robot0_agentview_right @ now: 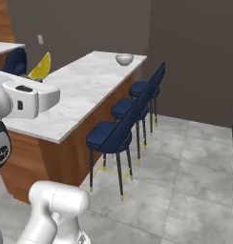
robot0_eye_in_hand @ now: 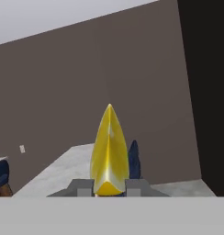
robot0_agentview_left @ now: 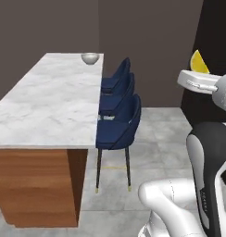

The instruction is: There is a bowl on the dining counter. Grab a lemon wedge from the fridge and place it in the bowl. Then get the liquor bottle and glass cup from the cabinet and place them next to the bowl.

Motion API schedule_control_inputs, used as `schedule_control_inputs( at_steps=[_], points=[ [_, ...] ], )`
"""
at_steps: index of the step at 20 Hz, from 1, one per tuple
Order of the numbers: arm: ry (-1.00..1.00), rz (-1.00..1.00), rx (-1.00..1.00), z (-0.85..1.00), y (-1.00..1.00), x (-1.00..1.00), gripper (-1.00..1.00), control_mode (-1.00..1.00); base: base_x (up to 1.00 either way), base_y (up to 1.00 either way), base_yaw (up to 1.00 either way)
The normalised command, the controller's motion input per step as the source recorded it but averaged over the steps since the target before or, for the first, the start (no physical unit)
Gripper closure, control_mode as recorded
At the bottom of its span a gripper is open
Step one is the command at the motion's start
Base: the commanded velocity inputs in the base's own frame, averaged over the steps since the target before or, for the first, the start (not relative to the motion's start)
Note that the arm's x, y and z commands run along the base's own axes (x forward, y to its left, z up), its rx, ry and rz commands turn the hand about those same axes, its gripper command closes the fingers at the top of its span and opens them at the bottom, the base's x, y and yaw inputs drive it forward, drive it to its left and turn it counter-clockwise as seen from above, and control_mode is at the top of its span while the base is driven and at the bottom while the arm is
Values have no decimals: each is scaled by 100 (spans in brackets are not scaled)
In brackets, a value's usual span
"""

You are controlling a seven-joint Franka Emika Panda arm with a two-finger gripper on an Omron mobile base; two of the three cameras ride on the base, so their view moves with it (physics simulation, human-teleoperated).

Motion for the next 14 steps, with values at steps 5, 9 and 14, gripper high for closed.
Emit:
schedule_control_inputs(
  at_steps=[5, 9, 14],
  points=[
    [0, 0, 0, 0, 0, 0, 100, 100, 18, -96, 21],
    [0, 0, 0, 0, 0, 0, 100, 100, 22, -96, 23],
    [0, 0, 0, 0, 0, 0, 100, 100, 32, -90, 24]
  ],
)
